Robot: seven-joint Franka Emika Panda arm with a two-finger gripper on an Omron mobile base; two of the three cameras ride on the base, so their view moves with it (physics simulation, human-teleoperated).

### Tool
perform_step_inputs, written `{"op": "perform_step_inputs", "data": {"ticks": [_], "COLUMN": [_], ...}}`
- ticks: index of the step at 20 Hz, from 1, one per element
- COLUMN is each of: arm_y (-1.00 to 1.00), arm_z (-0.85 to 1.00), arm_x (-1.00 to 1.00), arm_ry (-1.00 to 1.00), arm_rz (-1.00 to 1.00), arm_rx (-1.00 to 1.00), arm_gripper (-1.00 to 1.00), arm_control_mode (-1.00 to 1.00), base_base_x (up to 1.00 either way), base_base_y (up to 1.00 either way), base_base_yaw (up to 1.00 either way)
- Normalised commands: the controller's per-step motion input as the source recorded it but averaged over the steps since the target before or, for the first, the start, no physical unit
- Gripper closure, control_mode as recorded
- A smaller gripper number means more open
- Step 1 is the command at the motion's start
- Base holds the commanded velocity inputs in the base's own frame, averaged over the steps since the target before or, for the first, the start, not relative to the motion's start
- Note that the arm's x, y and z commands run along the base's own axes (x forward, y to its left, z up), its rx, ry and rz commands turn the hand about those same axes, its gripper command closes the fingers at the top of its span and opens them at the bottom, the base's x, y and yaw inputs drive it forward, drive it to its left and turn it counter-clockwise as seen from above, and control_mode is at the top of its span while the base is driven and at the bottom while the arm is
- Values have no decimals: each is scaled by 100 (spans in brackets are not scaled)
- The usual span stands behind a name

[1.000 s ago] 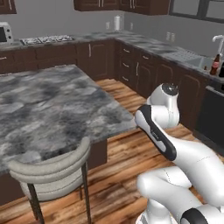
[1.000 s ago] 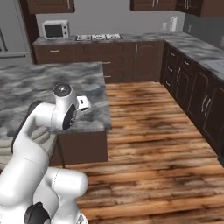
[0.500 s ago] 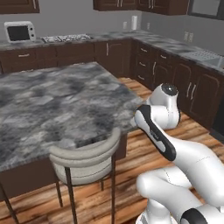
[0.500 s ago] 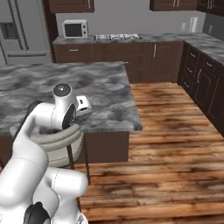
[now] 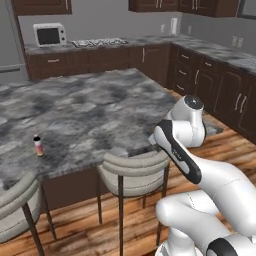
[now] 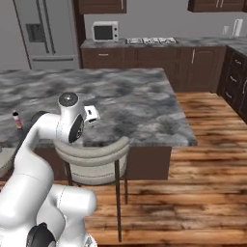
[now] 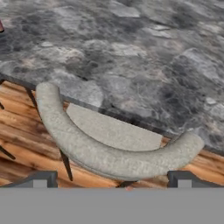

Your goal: Place the large bottle from the dining counter next to the other large bottle outside the sink, and place the small bottle from the dining counter next to the other small bottle inside the sink.

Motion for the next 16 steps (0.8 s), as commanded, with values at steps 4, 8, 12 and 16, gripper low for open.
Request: {"op": "perform_step_inputs", "data": {"ticks": [4, 8, 12, 16], "arm_y": [0, 0, 0, 0], "arm_z": [0, 0, 0, 0], "arm_x": [0, 0, 0, 0], "arm_ry": [0, 0, 0, 0], "arm_rz": [0, 0, 0, 0], "arm_rx": [0, 0, 0, 0], "arm_gripper": [-100, -100, -100, -100], "arm_control_mode": [100, 100, 100, 100], "base_base_x": [0, 0, 0, 0], "base_base_y": [69, 67, 68, 61], "base_base_yaw": [13, 14, 14, 14]}}
